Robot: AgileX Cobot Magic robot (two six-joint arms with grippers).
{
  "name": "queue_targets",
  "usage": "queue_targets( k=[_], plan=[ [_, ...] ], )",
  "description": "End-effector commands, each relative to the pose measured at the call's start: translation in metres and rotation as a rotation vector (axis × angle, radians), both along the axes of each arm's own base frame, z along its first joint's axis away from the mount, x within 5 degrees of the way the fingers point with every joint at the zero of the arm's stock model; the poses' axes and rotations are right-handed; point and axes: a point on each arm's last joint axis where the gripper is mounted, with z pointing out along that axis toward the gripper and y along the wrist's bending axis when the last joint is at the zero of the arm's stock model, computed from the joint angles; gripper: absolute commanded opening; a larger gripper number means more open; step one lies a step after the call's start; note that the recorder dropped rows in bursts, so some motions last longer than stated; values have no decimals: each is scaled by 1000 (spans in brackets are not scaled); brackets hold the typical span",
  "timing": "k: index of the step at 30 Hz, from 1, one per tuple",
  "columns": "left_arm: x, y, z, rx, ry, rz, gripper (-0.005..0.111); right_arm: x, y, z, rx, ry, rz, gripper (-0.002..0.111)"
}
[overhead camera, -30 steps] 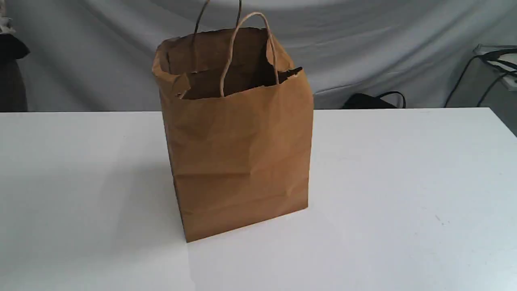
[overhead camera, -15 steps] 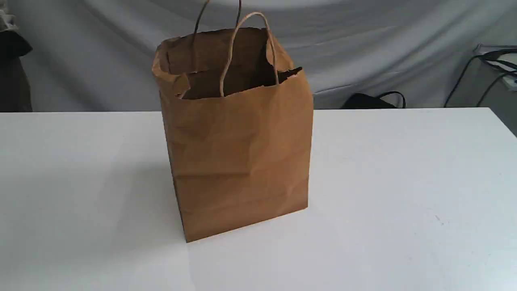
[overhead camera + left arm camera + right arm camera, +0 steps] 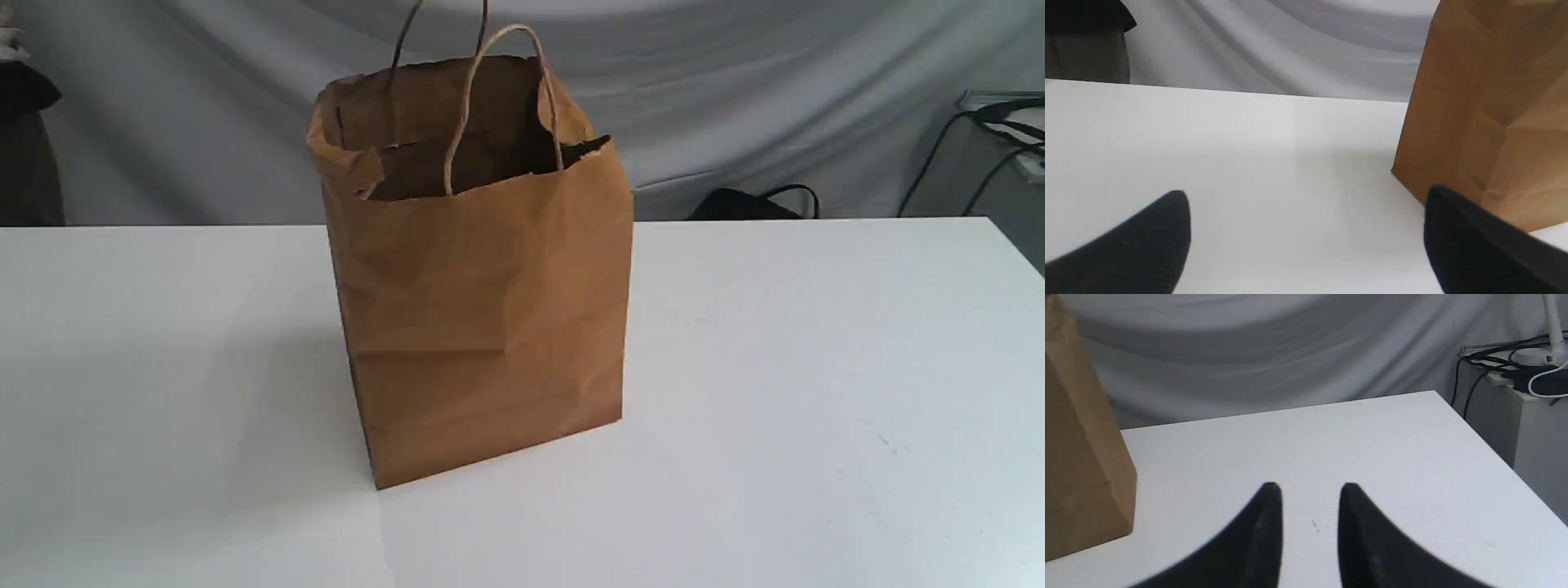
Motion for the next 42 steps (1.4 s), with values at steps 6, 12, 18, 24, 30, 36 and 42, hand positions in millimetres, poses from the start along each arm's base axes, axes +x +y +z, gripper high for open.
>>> queue_targets(
  k=[6,12,18,24,30,36,42],
  plan=[
    [0,0,-1,-1,1,1,79,-2,-4,-8,-141,85,-20,0],
    [0,0,-1,-1,1,1,79,-3,-6,-12,-197,140,-29,0],
    [0,0,-1,-1,1,1,79,-3,-3,-12,-118,133,-20,0],
    [0,0,-1,-1,1,1,79,-3,-3,-12,-119,133,-17,0],
    [0,0,-1,-1,1,1,79,-3,-3,-12,-119,133,-17,0],
    [1,3,5,122,-77,12,79,-3,-3,-12,-122,133,-17,0],
    [1,3,10,223,-133,13,79,-3,-3,-12,-122,133,-17,0]
  ],
)
